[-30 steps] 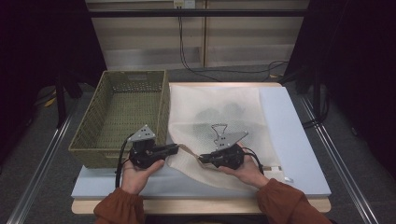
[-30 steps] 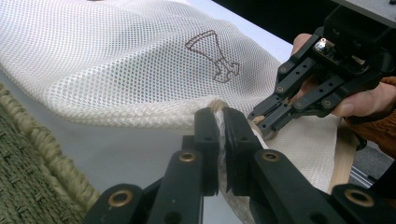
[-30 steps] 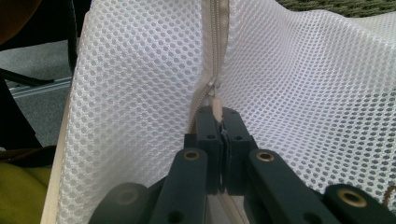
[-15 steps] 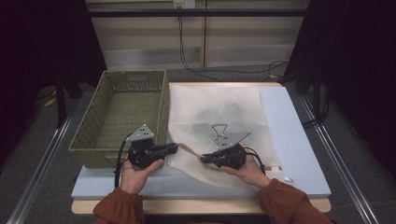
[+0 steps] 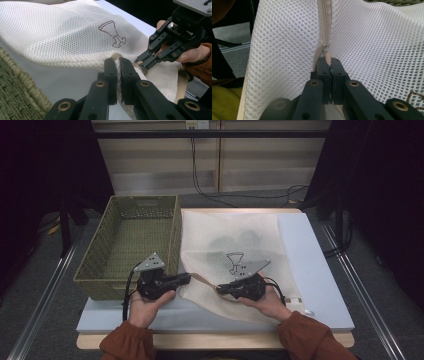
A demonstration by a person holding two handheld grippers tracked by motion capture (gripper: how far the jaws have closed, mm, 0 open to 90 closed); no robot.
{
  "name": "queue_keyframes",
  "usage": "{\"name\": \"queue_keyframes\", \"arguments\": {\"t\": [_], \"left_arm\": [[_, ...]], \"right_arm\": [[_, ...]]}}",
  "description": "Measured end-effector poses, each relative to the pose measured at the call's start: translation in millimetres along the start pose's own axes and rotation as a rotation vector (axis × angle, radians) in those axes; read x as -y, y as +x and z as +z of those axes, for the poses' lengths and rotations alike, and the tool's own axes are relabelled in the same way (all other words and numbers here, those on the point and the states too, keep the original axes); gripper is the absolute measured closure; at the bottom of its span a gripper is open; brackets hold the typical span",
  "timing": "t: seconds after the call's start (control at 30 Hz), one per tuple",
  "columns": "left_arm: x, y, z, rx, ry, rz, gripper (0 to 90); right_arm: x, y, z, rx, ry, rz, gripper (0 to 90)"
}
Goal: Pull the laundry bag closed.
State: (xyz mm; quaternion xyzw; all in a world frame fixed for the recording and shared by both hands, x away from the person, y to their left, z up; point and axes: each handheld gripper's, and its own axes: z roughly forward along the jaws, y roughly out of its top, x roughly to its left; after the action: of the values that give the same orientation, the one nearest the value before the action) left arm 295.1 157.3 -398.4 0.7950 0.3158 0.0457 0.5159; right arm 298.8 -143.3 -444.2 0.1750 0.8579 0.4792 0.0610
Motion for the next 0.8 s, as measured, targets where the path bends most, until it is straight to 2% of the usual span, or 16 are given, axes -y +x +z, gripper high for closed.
{"name": "queue_keyframes", "arguments": {"t": [0.13,0.2,0.3,0.43,0.8], "left_arm": [[-0.7,-0.7,1.3,0.006,-0.005,-0.002,85.3],[-0.7,-0.6,0.2,-0.012,-0.005,-0.003,85.3],[-0.1,0.9,-1.0,-0.01,-0.011,-0.014,85.3],[-0.5,1.0,-1.1,-0.005,-0.007,-0.003,85.3],[-1.0,1.3,-2.0,-0.006,-0.013,-0.005,85.3]], "right_arm": [[1.3,-0.1,-0.6,0.002,0.001,0.002,88.4],[1.1,-0.2,-0.8,-0.002,-0.001,0.002,88.4],[2.9,-1.1,-1.4,0.001,0.005,0.004,88.4],[4.2,-1.3,-3.3,0.004,0.006,0.004,88.5],[7.2,-2.3,-8.3,0.01,0.013,0.008,88.5]]}}
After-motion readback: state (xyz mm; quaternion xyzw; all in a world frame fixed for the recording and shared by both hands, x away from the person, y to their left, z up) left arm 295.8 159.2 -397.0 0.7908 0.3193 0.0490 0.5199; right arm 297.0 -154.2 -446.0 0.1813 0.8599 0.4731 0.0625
